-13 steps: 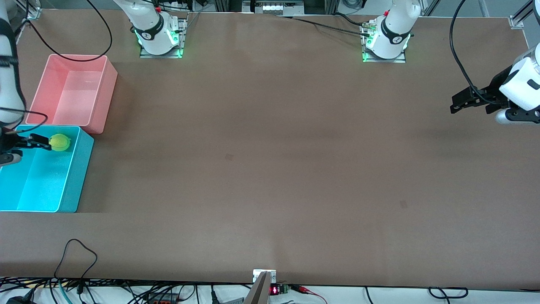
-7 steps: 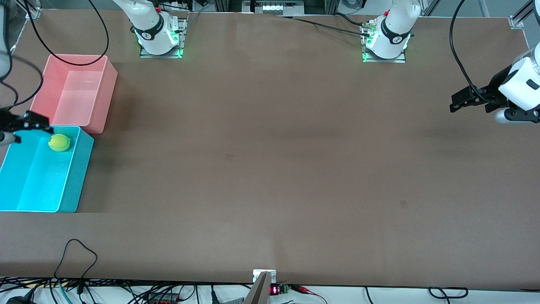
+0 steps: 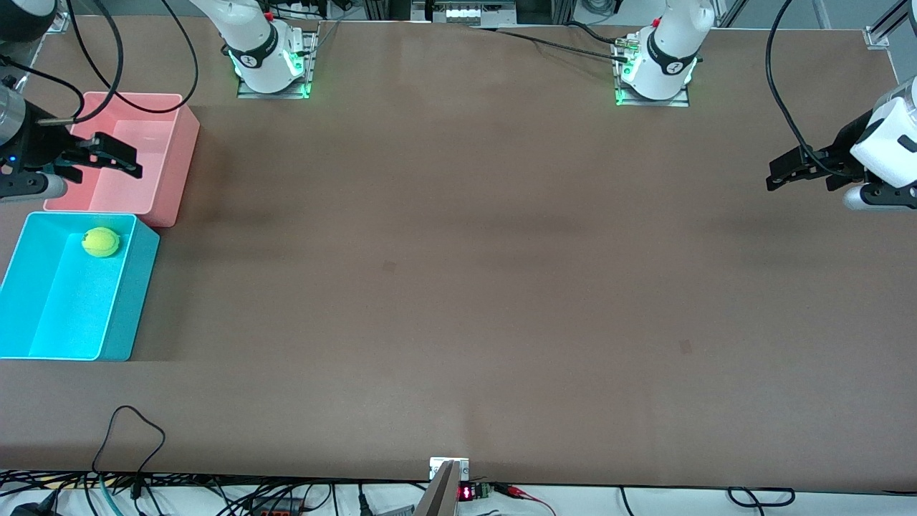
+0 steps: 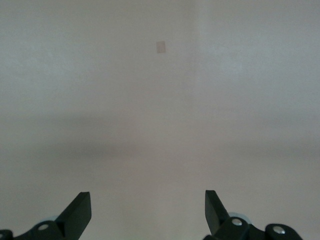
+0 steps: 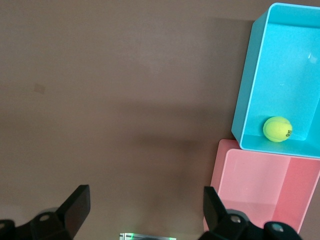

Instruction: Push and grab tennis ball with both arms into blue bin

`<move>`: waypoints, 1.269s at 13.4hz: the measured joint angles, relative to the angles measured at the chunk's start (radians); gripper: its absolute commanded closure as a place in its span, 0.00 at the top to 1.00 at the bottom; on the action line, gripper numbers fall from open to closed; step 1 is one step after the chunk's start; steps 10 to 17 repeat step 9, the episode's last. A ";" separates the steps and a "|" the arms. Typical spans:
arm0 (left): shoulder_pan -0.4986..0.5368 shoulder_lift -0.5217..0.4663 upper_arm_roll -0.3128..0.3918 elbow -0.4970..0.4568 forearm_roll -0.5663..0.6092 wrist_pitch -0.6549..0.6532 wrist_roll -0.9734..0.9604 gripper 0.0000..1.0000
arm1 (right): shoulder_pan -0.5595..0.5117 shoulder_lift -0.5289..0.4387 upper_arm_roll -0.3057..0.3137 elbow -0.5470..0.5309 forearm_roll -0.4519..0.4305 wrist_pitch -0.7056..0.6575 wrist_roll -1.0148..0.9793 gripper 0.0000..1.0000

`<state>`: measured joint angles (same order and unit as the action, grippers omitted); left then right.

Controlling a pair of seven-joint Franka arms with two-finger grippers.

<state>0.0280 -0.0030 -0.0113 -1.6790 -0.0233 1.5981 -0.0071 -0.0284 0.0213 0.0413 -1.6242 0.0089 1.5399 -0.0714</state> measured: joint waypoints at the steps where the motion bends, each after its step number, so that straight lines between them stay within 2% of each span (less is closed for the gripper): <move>1: 0.000 0.000 0.000 0.000 0.000 0.000 0.000 1.00 | 0.010 0.001 -0.001 0.003 0.000 -0.001 0.009 1.00; 4: 0.000 0.000 -0.001 0.000 0.000 -0.001 0.000 1.00 | 0.033 0.014 -0.016 0.004 0.000 -0.001 0.017 1.00; 7: 0.000 0.000 -0.001 0.000 0.000 -0.001 0.000 1.00 | 0.073 0.024 -0.069 0.005 0.000 0.000 0.017 1.00; 17: 0.000 0.000 -0.001 0.000 0.000 -0.001 0.000 1.00 | 0.075 0.025 -0.074 0.006 0.000 0.000 0.017 1.00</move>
